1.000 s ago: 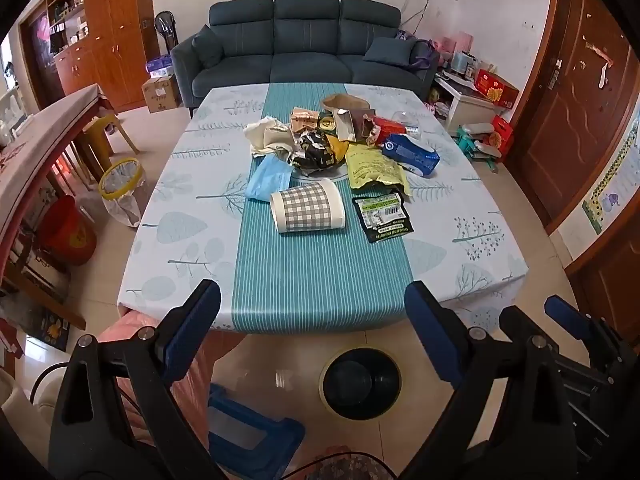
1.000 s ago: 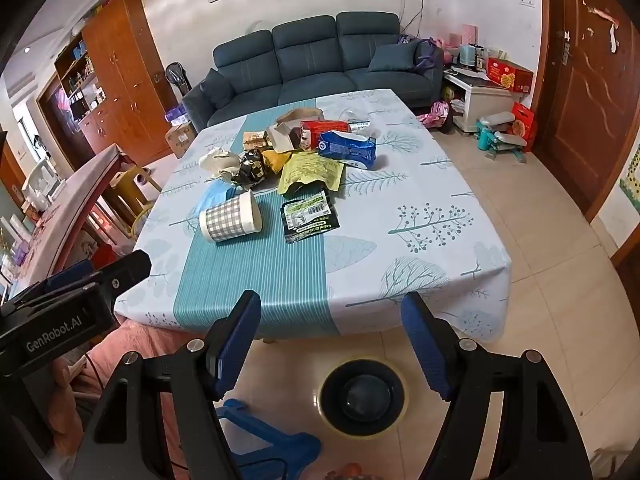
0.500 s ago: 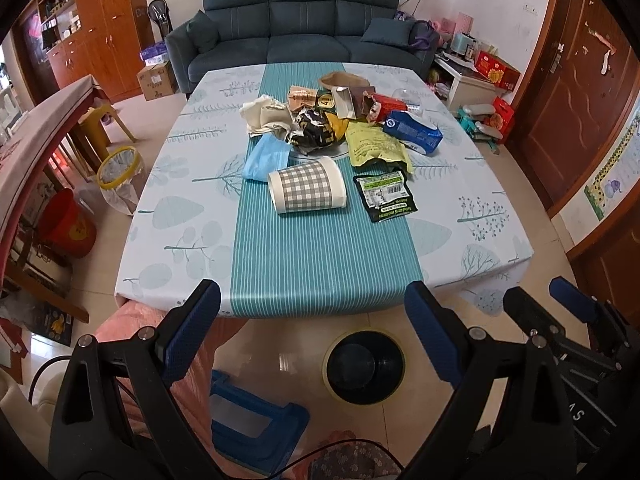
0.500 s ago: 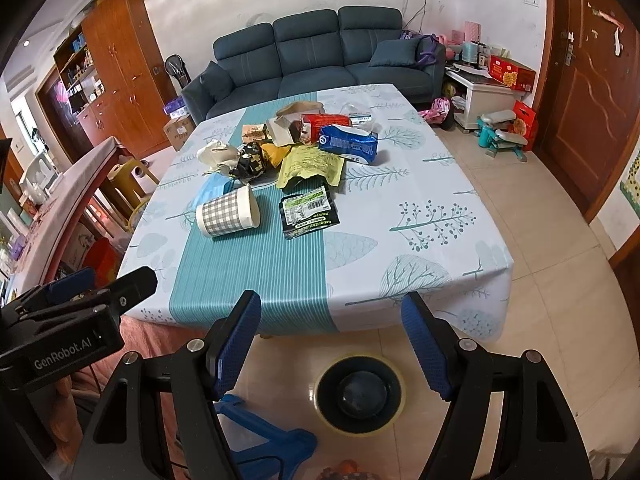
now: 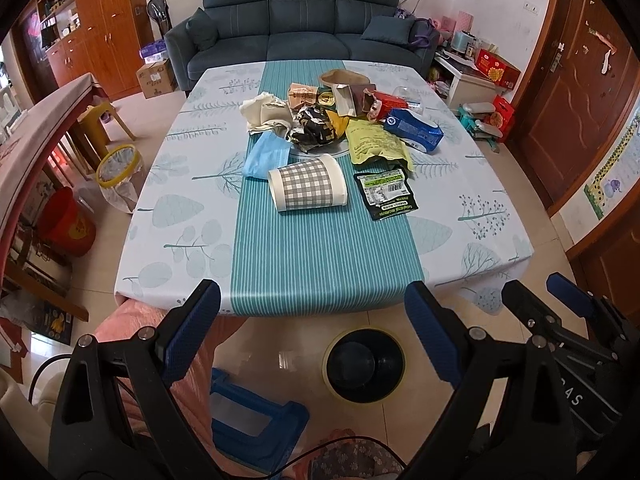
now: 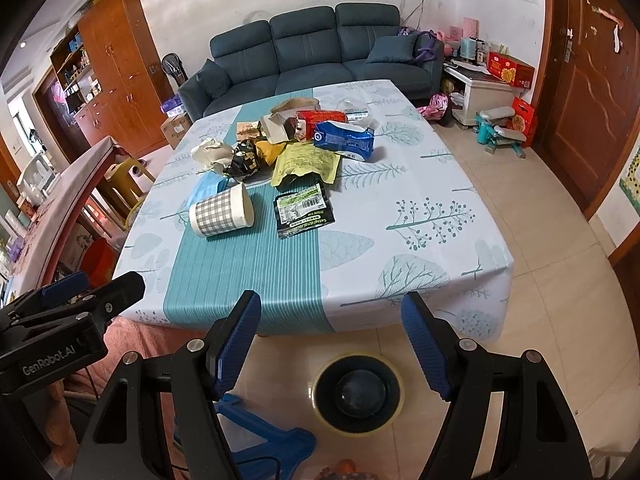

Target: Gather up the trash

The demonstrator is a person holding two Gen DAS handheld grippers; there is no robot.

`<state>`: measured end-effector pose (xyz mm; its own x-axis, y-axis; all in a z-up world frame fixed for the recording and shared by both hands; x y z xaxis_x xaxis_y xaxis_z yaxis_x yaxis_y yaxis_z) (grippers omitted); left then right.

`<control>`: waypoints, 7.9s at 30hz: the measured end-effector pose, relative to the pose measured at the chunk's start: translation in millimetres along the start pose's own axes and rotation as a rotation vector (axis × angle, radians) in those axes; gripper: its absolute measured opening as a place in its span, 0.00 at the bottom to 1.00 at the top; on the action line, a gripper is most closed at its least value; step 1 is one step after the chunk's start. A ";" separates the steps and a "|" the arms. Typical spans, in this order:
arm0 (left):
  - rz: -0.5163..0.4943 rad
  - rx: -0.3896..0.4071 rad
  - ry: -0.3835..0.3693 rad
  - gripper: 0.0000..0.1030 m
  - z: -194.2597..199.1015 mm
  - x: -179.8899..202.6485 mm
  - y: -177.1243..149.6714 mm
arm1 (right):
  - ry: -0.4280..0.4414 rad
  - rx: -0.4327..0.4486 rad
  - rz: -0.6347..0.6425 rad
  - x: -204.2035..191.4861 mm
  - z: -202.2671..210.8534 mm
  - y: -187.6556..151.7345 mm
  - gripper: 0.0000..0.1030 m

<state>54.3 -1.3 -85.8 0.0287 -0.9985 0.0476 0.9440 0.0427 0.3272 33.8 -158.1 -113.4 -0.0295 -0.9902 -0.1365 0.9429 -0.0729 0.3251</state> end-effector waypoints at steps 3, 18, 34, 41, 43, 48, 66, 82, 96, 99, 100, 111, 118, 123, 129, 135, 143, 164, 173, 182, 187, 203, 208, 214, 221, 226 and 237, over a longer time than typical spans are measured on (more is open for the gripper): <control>0.000 0.002 0.000 0.89 0.2 -0.1 -0.1 | 0.001 0.000 -0.001 2.5 -1.5 -0.9 0.72; 0.000 -0.002 0.001 0.89 -0.4 -0.2 -1.7 | -0.001 -0.003 0.000 -0.6 -1.2 0.8 0.72; -0.002 0.000 -0.001 0.89 -0.3 -1.0 -3.3 | -0.004 -0.005 0.000 -3.4 1.2 0.3 0.72; -0.003 -0.001 -0.003 0.89 -0.2 -2.1 -6.0 | -0.004 -0.005 0.001 -4.6 1.5 0.9 0.72; -0.003 -0.001 -0.002 0.89 0.0 -1.6 -5.6 | -0.004 -0.006 0.002 -3.5 -1.3 1.7 0.72; -0.004 -0.004 -0.005 0.89 0.4 -2.8 -6.5 | -0.005 -0.005 0.000 -4.0 -0.4 2.0 0.72; -0.102 0.111 -0.058 0.85 26.6 -64.7 91.2 | -0.010 0.051 -0.032 -33.6 14.7 51.6 0.72; -0.290 0.125 -0.076 0.86 23.7 -137.0 200.9 | 0.025 0.001 -0.027 -114.3 -34.9 135.5 0.71; -0.379 -0.145 -0.207 0.85 -116.9 -144.3 208.4 | 0.278 -0.185 -0.461 -110.4 -161.0 113.8 0.70; -0.367 -0.185 -0.236 0.85 -136.3 -143.3 208.3 | 0.343 -0.208 -0.545 -110.6 -178.6 113.4 0.70; -0.367 -0.197 -0.239 0.85 -142.3 -143.2 209.0 | 0.360 -0.211 -0.561 -112.2 -184.5 115.3 0.70; -0.395 -0.239 -0.241 0.85 -180.5 -138.9 217.7 | 0.380 -0.216 -0.546 -139.7 -230.8 139.7 0.51; -0.381 -0.267 -0.270 0.85 -201.6 -127.3 227.6 | 0.322 -0.175 -0.465 -141.3 -216.4 135.7 0.40; -0.390 -0.315 -0.281 0.69 -221.3 -112.7 232.9 | 0.316 -0.159 -0.465 -131.8 -200.8 116.7 0.36; -0.350 -0.437 -0.306 0.48 -247.9 -101.0 227.0 | 0.332 -0.150 -0.466 -125.1 -185.4 88.1 0.35; -0.376 -0.452 -0.303 0.03 -240.0 -89.1 216.3 | 0.337 -0.107 -0.466 -114.7 -159.8 65.1 0.35; -0.461 -0.410 -0.328 0.02 -184.6 -79.6 182.2 | 0.318 -0.006 -0.468 -90.0 -114.5 42.7 0.35; -1.023 -0.321 -0.288 0.02 -130.1 98.8 -69.2 | 0.063 -0.083 -0.695 48.3 -143.9 -153.1 0.35; -1.084 -0.320 -0.177 0.02 -216.7 149.3 -150.8 | 0.054 -0.217 -0.751 95.2 -234.6 -224.7 0.35; -1.049 -0.394 -0.179 0.02 -275.6 168.1 -180.2 | 0.123 -0.229 -0.826 123.2 -272.3 -256.5 0.38; -1.051 -0.369 -0.159 0.03 -288.7 174.1 -181.1 | 0.160 -0.233 -0.889 135.8 -283.3 -263.7 0.43; -0.947 -0.397 -0.064 0.59 -340.3 173.0 -144.7 | 0.182 -0.273 -1.033 156.3 -314.6 -278.5 0.63; -0.937 -0.411 -0.048 0.59 -342.8 169.6 -145.3 | 0.139 -0.275 -1.006 151.9 -314.9 -279.2 0.63; -0.930 -0.385 -0.042 0.59 -332.7 167.3 -148.8 | 0.109 -0.292 -0.977 144.9 -308.7 -277.6 0.64; -0.928 -0.402 -0.102 0.59 -305.5 166.6 -148.0 | 0.083 -0.317 -0.943 132.2 -288.4 -273.0 0.64; -0.966 -0.364 -0.133 0.59 -266.5 163.3 -140.1 | 0.044 -0.313 -0.914 119.4 -254.1 -259.5 0.64; -0.946 -0.315 -0.253 0.59 -166.7 141.5 -101.2 | -0.016 -0.169 -0.789 74.5 -129.3 -197.8 0.64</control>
<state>17.6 -152.9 -269.5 -0.8074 -0.5801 0.1078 0.5884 -0.8053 0.0732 -111.9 -202.1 -308.8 -0.7110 -0.6561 -0.2532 0.6795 -0.7336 -0.0073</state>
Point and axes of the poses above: each gripper's, at about its wrist camera, not at the fingertips, and z roughly against the way its jaws point, x to its right, y to its top, the point moved 8 cm from there along -z, roughly the way its jaws point, and after that the axes turned 15 degrees about -x, right-handed, at the moved point
